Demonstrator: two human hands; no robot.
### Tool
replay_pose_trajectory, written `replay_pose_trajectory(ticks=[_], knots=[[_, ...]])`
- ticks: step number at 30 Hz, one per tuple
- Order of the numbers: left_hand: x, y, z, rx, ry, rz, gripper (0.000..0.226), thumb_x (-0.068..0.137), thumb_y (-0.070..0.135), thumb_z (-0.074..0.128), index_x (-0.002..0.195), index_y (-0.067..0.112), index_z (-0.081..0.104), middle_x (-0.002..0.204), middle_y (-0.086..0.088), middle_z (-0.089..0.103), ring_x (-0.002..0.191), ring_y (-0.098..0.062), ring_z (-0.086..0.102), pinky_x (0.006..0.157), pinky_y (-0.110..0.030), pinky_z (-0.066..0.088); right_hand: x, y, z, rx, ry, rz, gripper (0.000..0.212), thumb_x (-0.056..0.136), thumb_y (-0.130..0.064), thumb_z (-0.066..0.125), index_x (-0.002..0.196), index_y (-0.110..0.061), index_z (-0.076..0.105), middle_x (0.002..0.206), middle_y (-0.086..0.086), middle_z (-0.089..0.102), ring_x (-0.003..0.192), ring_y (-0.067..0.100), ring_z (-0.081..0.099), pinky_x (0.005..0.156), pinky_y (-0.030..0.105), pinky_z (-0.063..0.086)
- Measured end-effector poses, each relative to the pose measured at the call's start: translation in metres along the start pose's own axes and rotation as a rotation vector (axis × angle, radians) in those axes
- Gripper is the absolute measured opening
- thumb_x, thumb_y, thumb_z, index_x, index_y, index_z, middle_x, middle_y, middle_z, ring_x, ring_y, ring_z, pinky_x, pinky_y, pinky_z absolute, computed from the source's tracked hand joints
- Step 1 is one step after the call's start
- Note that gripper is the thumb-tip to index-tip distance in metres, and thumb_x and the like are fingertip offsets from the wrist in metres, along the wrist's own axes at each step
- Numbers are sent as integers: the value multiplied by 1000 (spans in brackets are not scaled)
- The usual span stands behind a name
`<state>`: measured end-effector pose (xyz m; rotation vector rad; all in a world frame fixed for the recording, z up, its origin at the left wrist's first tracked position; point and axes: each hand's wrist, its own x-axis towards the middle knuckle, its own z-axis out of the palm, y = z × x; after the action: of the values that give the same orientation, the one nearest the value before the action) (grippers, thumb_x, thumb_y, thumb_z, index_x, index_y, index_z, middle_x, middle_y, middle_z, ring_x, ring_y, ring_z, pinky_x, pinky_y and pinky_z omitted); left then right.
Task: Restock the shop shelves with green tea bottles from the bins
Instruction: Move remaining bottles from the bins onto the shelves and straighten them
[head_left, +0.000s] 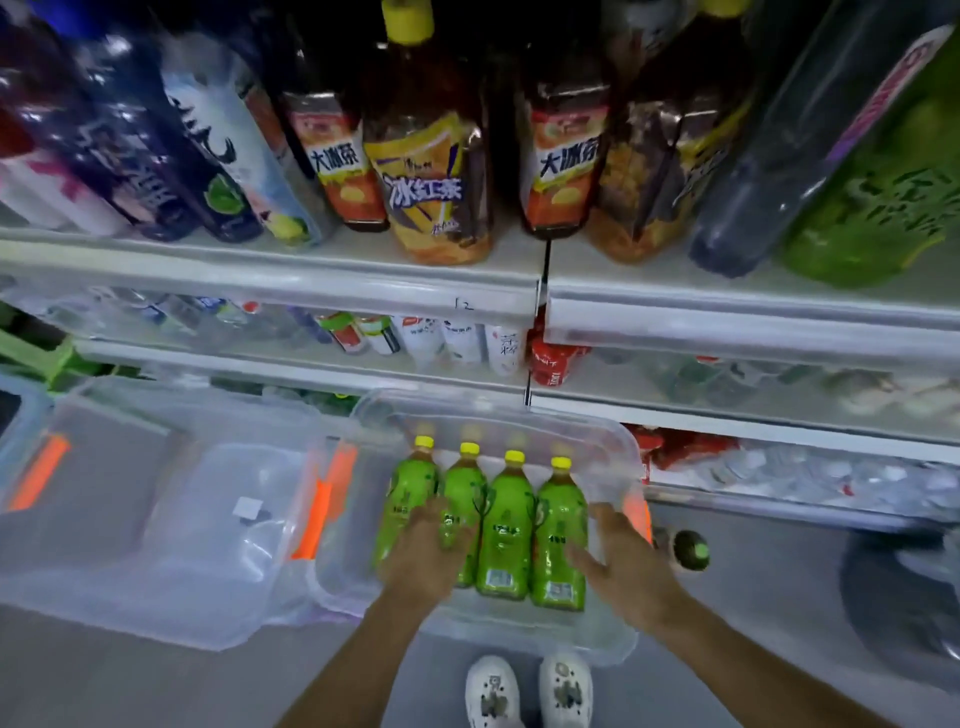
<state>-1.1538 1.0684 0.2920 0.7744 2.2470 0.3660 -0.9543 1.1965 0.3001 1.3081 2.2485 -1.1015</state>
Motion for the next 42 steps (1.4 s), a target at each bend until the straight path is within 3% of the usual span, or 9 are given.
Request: replay_pose_trajectory(ticks=[4, 12, 17, 21, 28, 33, 36, 38, 42], knots=[[35, -26, 39, 45, -46, -133, 59, 96, 32, 63, 147, 11, 41, 146, -14, 48, 137, -30, 44, 109, -35, 37, 44, 5, 37, 45, -67, 121, 70, 99, -37, 53, 152, -5, 20, 148, 17, 41, 135, 29, 43, 106, 33, 38], [79, -25, 76, 349, -100, -249, 87, 86, 38, 73, 149, 6, 22, 139, -18, 44, 128, -35, 49, 97, -43, 47, 100, 7, 78, 167, -30, 431, 98, 88, -33, 69, 152, 0, 1, 145, 27, 37, 131, 44, 42, 105, 44, 38], [92, -23, 90, 563, -19, -240, 89, 96, 34, 64, 155, -2, 8, 140, -20, 44, 128, -32, 48, 95, -37, 51, 102, 17, 102, 182, 20, 441, 119, 80, -38, 76, 153, -3, -12, 143, 26, 38, 131, 43, 44, 103, 45, 41], [92, -25, 93, 588, -11, -210, 113, 82, 48, 76, 155, -4, 7, 133, -17, 46, 121, -29, 52, 88, -36, 53, 108, 13, 111, 219, 90, 499, 127, 74, -34, 82, 153, -7, -13, 143, 23, 36, 129, 42, 44, 99, 46, 42], [91, -31, 95, 471, 21, -208, 106, 81, 41, 77, 155, 2, 11, 135, -17, 42, 123, -32, 47, 88, -37, 51, 106, 14, 110, 220, 87, 485, 122, 76, -35, 81, 153, -8, -8, 141, 23, 37, 128, 43, 45, 99, 47, 42], [89, -28, 89, 430, 12, -225, 99, 75, 39, 83, 146, 4, 22, 134, -17, 41, 124, -32, 44, 92, -36, 48, 95, 16, 91, 195, 144, 462, 84, 85, -17, 70, 146, -6, 13, 132, 22, 49, 118, 42, 55, 92, 45, 45], [87, -24, 83, 450, -6, -227, 93, 74, 43, 84, 139, 5, 29, 132, -15, 42, 121, -30, 47, 96, -34, 46, 86, 13, 82, 139, 83, 443, 67, 90, -19, 65, 141, -5, 23, 132, 21, 49, 119, 41, 54, 93, 44, 45], [87, -21, 81, 448, -9, -230, 90, 74, 43, 84, 135, 5, 31, 130, -15, 43, 119, -29, 48, 97, -34, 46, 88, 7, 81, 145, 34, 448, 73, 91, -25, 65, 144, -4, 20, 135, 23, 46, 123, 42, 49, 97, 44, 44], [88, -23, 82, 439, 8, -227, 90, 72, 45, 86, 134, 6, 32, 131, -15, 42, 121, -31, 48, 93, -36, 48, 102, 3, 90, 244, 18, 513, 109, 85, -30, 74, 154, -5, -7, 147, 28, 35, 132, 46, 42, 107, 48, 40]])
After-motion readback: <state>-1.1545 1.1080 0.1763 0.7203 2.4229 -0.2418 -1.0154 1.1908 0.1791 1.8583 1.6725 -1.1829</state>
